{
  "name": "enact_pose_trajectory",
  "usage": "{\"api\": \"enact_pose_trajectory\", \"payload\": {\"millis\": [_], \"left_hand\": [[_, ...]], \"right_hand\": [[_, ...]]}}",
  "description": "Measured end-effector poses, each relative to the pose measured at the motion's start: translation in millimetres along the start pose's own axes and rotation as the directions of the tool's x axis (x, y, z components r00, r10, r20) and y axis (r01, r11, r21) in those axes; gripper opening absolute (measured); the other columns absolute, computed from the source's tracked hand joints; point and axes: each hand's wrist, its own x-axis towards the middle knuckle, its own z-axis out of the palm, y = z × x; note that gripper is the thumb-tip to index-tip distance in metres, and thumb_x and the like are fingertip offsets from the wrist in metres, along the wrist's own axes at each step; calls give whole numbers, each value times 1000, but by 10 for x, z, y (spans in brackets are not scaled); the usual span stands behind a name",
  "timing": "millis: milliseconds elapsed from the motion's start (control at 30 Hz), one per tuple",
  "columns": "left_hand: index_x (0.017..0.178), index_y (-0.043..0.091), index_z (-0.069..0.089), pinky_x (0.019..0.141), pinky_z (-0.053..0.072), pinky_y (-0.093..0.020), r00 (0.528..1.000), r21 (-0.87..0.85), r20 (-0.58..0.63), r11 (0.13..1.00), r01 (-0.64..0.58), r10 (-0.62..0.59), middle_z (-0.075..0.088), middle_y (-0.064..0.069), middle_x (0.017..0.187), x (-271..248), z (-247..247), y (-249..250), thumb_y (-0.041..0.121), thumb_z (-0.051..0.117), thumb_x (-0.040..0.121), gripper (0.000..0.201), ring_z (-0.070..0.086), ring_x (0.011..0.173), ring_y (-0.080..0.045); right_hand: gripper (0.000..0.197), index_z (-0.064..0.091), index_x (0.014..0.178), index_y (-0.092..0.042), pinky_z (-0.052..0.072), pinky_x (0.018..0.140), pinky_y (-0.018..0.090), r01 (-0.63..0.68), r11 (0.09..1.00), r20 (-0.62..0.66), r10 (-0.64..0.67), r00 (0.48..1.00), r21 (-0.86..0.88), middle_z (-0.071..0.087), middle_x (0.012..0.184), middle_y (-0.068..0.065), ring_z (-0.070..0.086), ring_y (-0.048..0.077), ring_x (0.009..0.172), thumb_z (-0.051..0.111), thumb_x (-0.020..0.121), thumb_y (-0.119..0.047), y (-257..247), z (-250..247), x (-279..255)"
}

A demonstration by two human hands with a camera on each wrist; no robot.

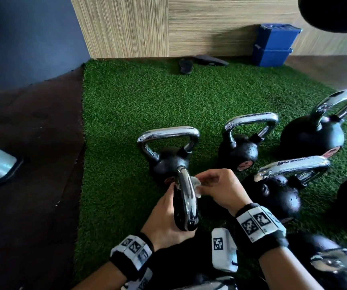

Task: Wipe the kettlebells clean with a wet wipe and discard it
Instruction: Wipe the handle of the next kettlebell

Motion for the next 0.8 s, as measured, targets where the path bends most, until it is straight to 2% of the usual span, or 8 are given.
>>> {"api": "enact_pose_trajectory", "payload": {"millis": [67,200,333,367,433,533,700,800], "left_hand": [[156,29,23,97,55,-34,994,-54,105,998,-12,18,61,10,133,69,-132,-76,23,87,64,112,66,114,-12],[156,37,19,100,52,-36,967,-4,249,999,-48,47,58,16,135,136,-299,-257,31,91,63,117,64,117,-10],[156,42,13,99,52,-28,956,30,288,998,-59,47,56,20,136,170,-316,-256,32,91,61,123,63,118,-6],[156,42,12,99,52,-28,956,27,291,998,-57,47,56,20,137,175,-317,-246,31,91,61,124,62,118,-6],[157,40,10,97,53,-26,956,34,292,998,-52,40,55,21,137,181,-324,-225,29,91,61,125,63,117,-5],[155,40,7,91,51,-17,949,83,312,994,-72,42,55,29,129,175,-344,-189,33,89,63,124,63,109,2],[156,20,7,95,52,-31,944,172,329,982,-79,19,56,16,122,177,-383,-196,45,87,63,125,61,107,-4],[153,29,6,88,53,-25,940,169,338,986,-11,-48,61,18,109,205,-377,-170,45,86,60,124,63,97,1]], "right_hand": [[24,77,78,-21,58,78,28,-5,1000,-6,5,1000,25,77,78,0,74,18,79,89,63,-5,43,87,-1],[20,79,83,-23,54,66,14,-28,996,-102,20,995,-84,76,73,-8,71,3,71,90,66,-19,90,251,-1],[13,78,84,-17,61,74,33,-60,989,-140,41,989,-138,75,75,-2,72,14,72,85,72,-14,58,290,19],[10,77,81,-17,61,70,30,-62,987,-136,41,990,-151,73,73,-2,71,14,70,83,74,-14,44,290,33],[8,75,76,-20,51,57,9,-56,970,-140,23,990,-237,70,69,-7,66,8,65,83,75,-17,12,290,61],[10,78,81,-21,39,52,1,-20,961,-202,-38,979,-275,69,69,-11,61,-4,64,84,73,-18,-50,274,110],[18,80,92,-20,59,74,25,128,985,-244,-153,958,-118,76,79,-8,72,5,73,82,76,-12,-48,238,143],[23,80,96,-16,61,80,36,107,994,-221,-101,970,13,78,84,-2,74,13,78,81,76,-5,-17,215,149]]}}
